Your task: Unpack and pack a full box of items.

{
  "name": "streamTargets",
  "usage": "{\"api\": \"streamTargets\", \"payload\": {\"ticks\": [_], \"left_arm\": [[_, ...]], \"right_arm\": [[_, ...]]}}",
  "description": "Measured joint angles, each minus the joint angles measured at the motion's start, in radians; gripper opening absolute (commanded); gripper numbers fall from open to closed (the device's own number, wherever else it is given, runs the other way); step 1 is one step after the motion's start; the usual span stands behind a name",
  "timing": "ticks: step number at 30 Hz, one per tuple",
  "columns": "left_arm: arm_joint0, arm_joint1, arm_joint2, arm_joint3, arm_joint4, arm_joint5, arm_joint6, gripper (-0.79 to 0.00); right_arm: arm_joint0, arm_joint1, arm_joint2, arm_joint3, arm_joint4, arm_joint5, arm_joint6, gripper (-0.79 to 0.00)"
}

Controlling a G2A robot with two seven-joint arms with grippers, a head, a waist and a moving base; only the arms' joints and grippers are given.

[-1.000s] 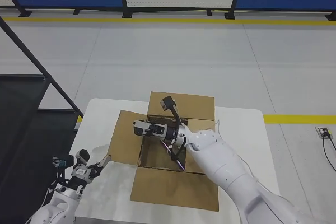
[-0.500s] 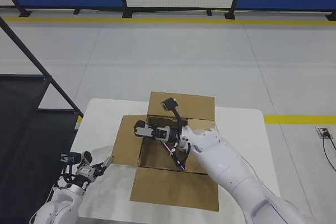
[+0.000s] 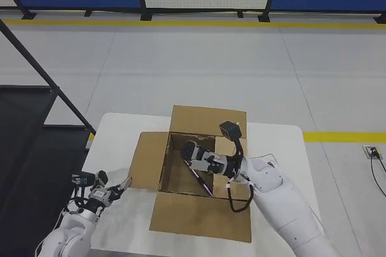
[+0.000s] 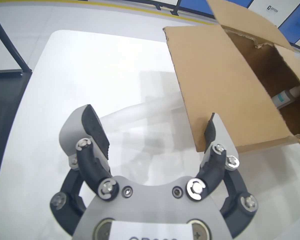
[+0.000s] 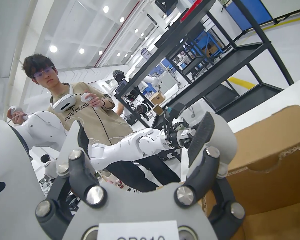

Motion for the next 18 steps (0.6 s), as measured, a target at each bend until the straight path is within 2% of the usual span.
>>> {"api": "streamTargets", "payload": {"ticks": [11,15,18], "left_arm": [[0.076,0.005,-0.083,-0.296,0.006,0.029,0.021,0.0],[0.066,0.005,-0.069,-0.392,-0.029,0.012,-0.022,0.0],[0.034,0.005,-0.038,-0.419,-0.056,-0.007,-0.079,0.0]], "right_arm": [[-0.139,0.059,0.136,-0.158,-0.044,0.053,0.048,0.0],[-0.174,0.078,0.181,-0.179,-0.049,0.05,0.073,0.0],[-0.199,0.093,0.216,-0.197,-0.049,0.042,0.081,0.0]]}}
